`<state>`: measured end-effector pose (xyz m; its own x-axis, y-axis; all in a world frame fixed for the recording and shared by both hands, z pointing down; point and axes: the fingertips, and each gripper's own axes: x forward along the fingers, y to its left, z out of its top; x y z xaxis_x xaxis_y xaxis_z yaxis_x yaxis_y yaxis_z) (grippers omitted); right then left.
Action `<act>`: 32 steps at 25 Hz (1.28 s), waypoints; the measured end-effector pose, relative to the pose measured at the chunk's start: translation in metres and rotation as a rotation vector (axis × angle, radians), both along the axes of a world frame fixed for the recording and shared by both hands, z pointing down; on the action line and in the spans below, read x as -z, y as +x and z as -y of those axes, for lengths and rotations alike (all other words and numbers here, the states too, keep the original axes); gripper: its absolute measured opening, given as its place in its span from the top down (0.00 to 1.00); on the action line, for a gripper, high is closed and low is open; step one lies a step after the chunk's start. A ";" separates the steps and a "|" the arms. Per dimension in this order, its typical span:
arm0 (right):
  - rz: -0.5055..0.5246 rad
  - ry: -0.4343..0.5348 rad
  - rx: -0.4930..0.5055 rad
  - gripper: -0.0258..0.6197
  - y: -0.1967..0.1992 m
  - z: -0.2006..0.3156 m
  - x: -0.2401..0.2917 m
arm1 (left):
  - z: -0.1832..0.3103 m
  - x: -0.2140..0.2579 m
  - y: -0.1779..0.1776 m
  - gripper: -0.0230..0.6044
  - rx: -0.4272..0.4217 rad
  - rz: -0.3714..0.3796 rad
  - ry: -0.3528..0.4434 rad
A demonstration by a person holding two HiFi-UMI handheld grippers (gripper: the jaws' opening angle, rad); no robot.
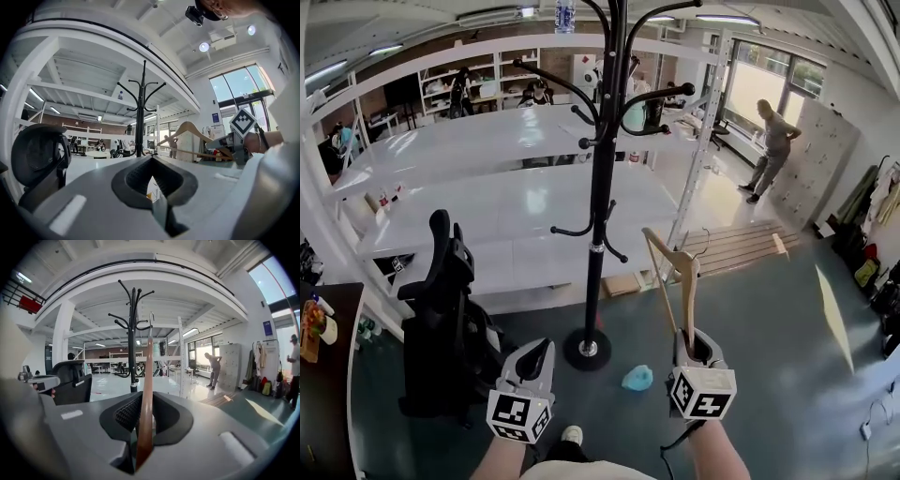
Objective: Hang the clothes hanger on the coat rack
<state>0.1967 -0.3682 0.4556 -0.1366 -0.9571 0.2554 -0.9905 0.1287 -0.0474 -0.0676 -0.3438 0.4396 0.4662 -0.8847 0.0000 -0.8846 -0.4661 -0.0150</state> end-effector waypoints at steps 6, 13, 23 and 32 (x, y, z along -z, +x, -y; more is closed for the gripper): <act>-0.059 0.078 -0.004 0.85 -0.001 0.072 0.054 | 0.043 0.000 -0.005 0.96 -0.012 -0.013 -0.001; -0.105 0.133 0.000 0.85 -0.010 0.142 0.101 | 0.080 0.003 -0.016 0.96 -0.026 -0.019 0.003; -0.121 0.067 0.048 0.85 -0.045 0.222 0.105 | 0.117 -0.011 -0.031 0.96 -0.026 -0.022 -0.030; -0.141 0.030 0.098 0.85 -0.071 0.250 0.085 | 0.126 -0.026 -0.042 0.96 -0.009 -0.014 -0.059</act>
